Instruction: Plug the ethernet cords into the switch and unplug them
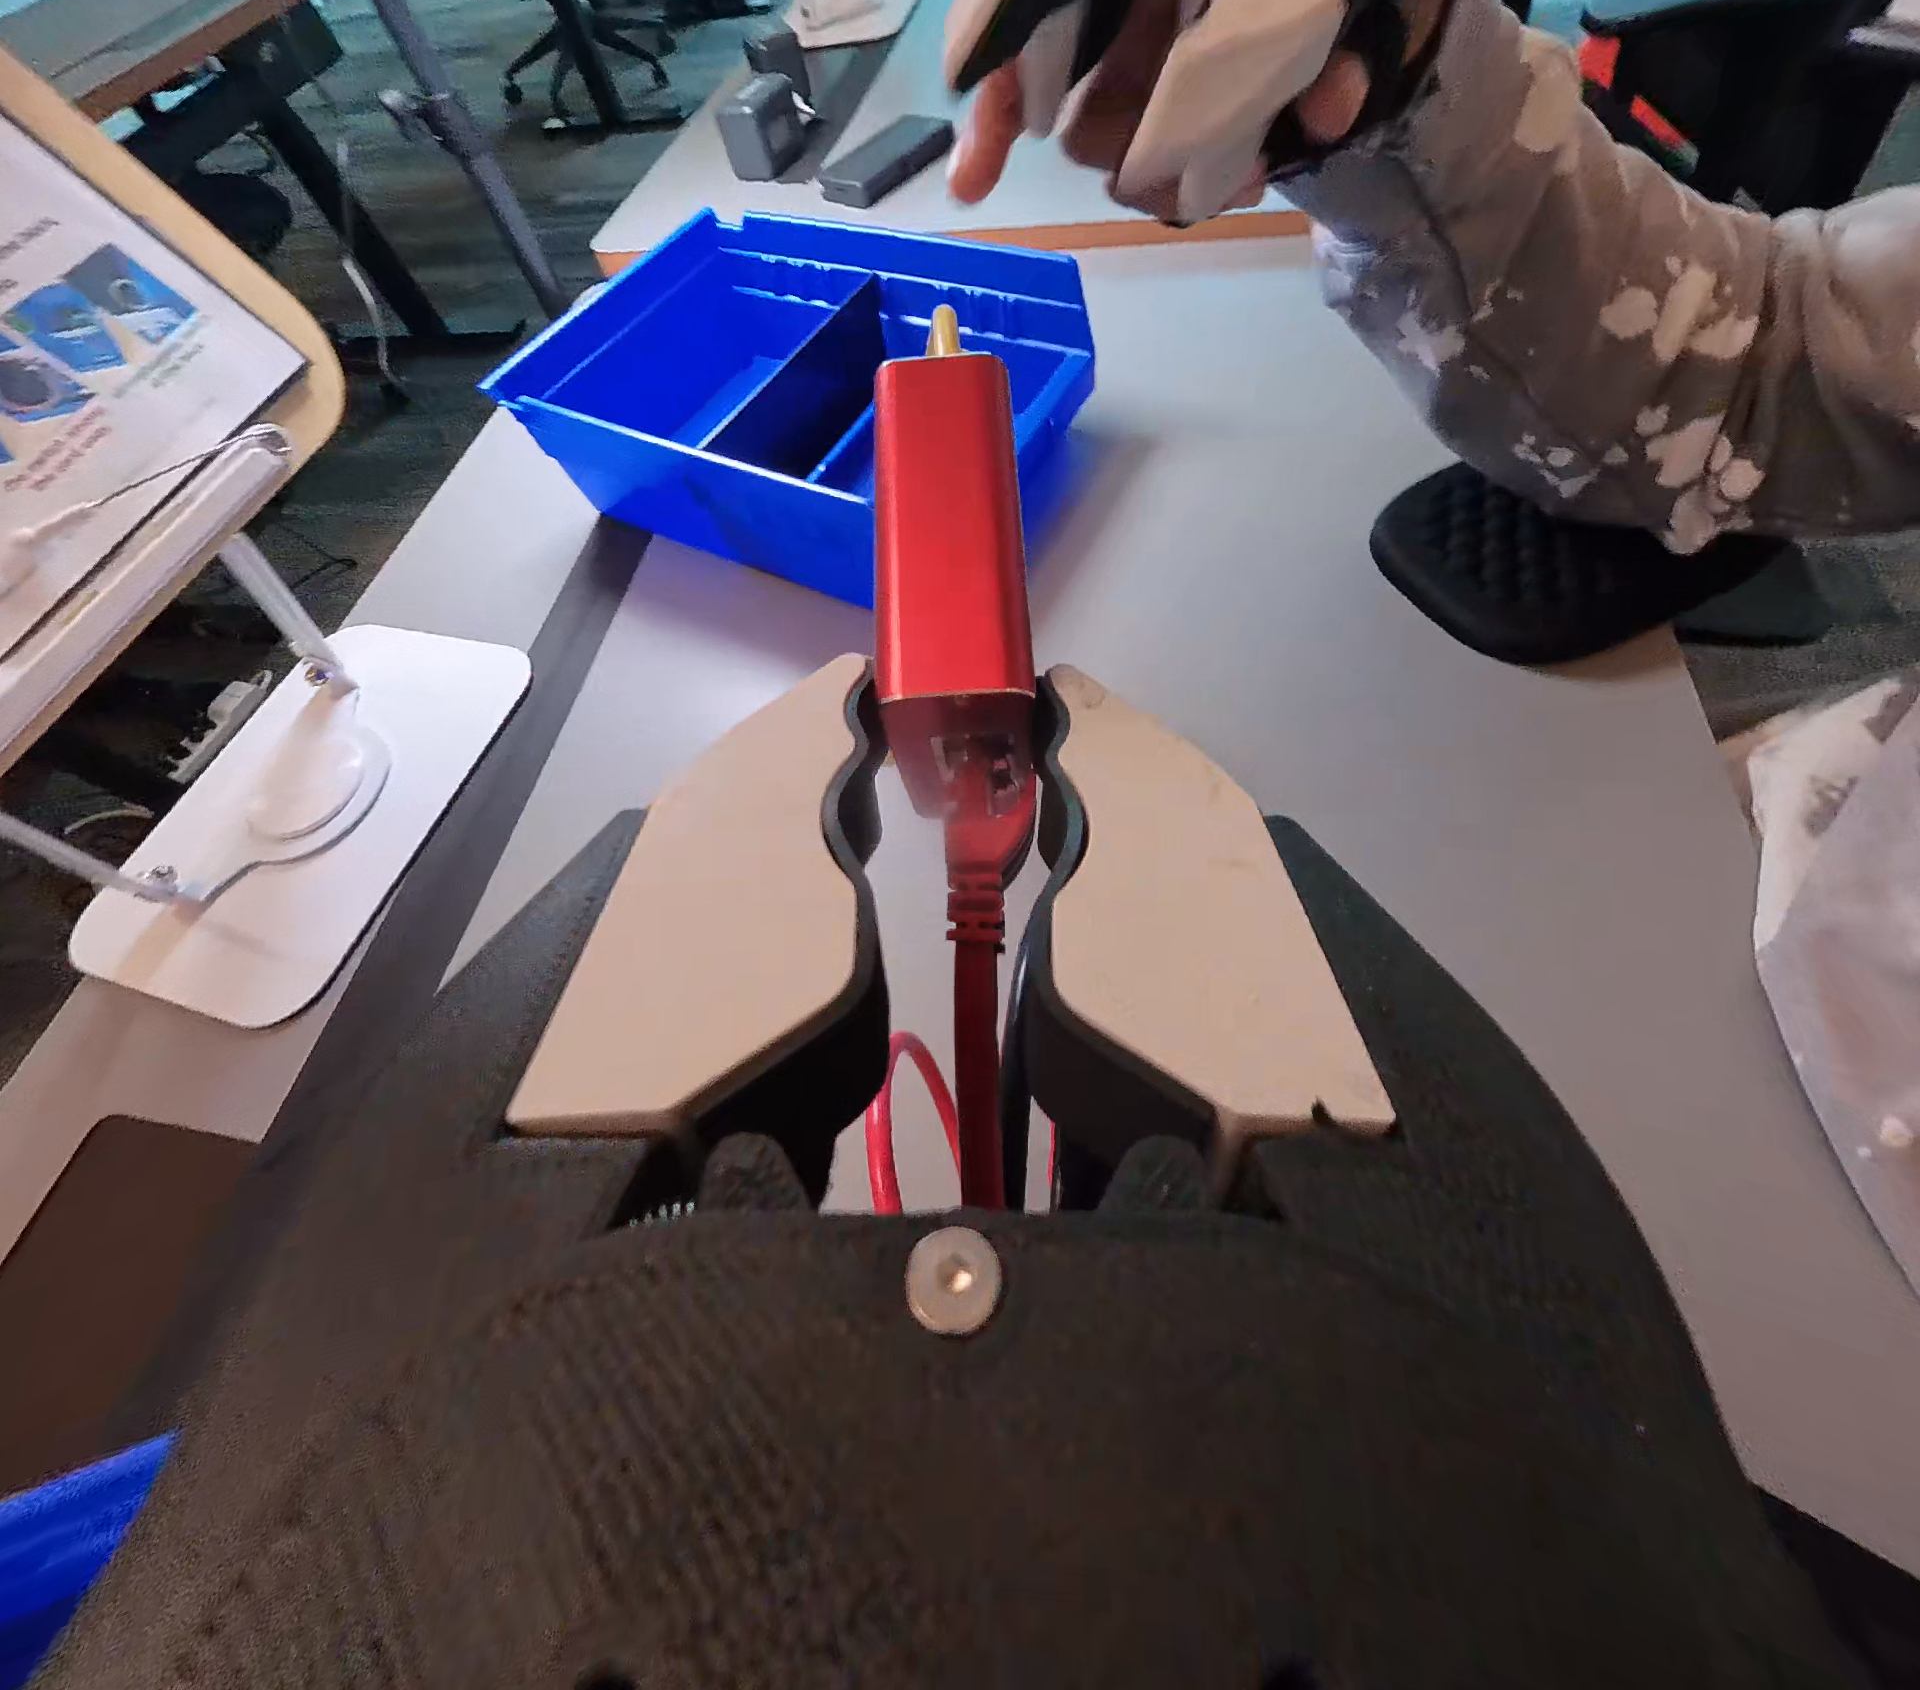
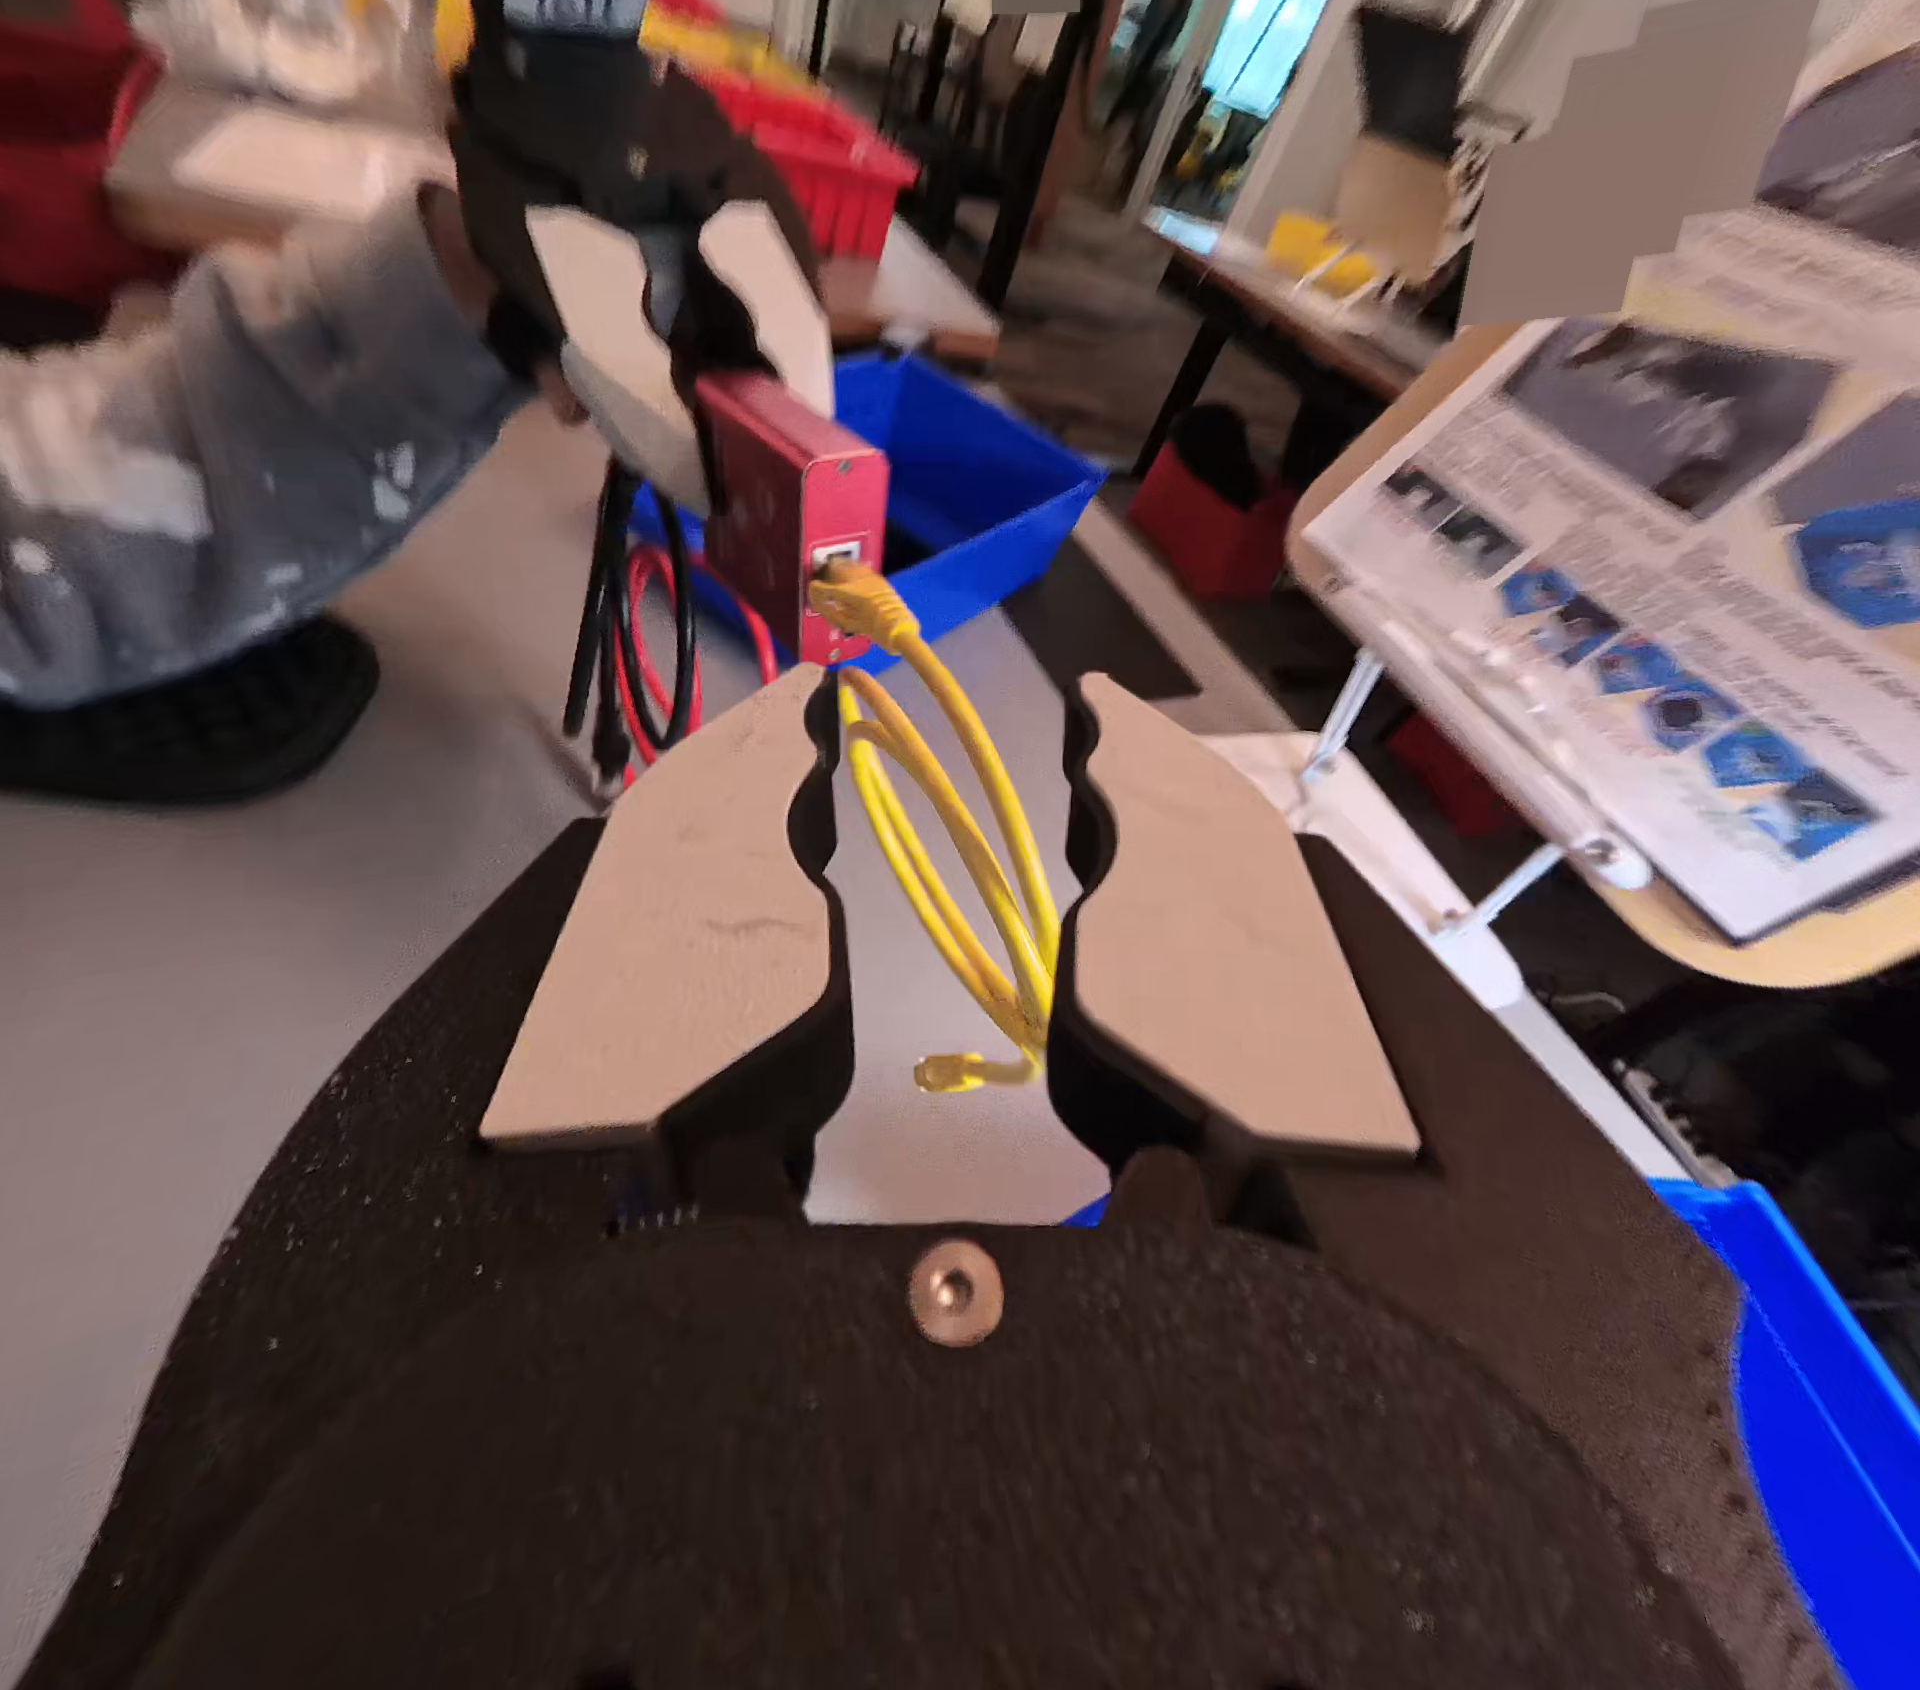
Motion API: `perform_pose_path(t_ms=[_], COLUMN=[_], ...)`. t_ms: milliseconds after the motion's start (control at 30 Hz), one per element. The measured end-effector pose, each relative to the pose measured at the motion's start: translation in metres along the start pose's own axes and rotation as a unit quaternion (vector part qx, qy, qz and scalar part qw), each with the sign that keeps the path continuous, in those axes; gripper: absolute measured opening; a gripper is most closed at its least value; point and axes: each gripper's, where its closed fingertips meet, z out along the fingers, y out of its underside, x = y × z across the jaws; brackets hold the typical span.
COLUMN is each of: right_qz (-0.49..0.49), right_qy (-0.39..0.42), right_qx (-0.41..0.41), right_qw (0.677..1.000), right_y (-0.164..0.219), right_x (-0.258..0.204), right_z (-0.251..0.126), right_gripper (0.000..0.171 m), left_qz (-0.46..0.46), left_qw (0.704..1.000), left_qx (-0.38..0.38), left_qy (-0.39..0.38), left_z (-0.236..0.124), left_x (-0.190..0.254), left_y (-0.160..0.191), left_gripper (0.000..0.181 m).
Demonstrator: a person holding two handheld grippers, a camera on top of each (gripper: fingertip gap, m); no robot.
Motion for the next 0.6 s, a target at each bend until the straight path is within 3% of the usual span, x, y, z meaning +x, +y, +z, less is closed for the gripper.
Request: perform_pose_path(t_ms=[233,400,500,600], right_qz=[-0.044,-0.037,0.007,0.047], right_qy=[-0.097,-0.095,-0.077,-0.048], right_qx=[-0.129,-0.157,-0.134,-0.1], right_qw=[0.986,0.982,0.988,0.993], right_y=[0.049,0.06,0.055,0.052], right_x=[-0.057,-0.062,-0.051,-0.029], right_z=[0.055,0.065,0.066,0.063], right_gripper=[0.045,0.033,0.029,0.028], left_qz=[0.055,0.096,0.099,0.066], left_qw=[0.995,0.991,0.993,0.994], left_qx=[-0.058,-0.087,-0.059,0.04], left_qy=[0.053,0.037,-0.027,-0.083], left_z=[0.029,0.038,0.032,0.009], left_x=[0.027,0.03,0.013,0.001], left_y=[0.016,0.022,0.01,-0.028], left_gripper=[0.027,0.027,0.03,0.033])
